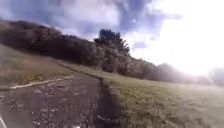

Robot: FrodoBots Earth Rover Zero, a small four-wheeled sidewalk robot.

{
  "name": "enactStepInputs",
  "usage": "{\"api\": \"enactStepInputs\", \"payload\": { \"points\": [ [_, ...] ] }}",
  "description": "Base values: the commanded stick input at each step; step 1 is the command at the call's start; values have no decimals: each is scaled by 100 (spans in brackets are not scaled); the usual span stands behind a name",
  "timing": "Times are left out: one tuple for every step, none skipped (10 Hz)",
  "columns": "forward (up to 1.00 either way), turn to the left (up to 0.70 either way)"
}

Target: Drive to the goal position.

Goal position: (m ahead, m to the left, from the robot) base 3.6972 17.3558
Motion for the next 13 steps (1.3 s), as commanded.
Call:
{"api": "enactStepInputs", "payload": {
  "points": [
    [70, 0],
    [70, 0],
    [70, 0],
    [0, 0],
    [0, 0],
    [0, 0],
    [0, 0],
    [0, 0],
    [0, 0],
    [0, 0],
    [0, 0],
    [0, 0],
    [70, 0]
  ]
}}
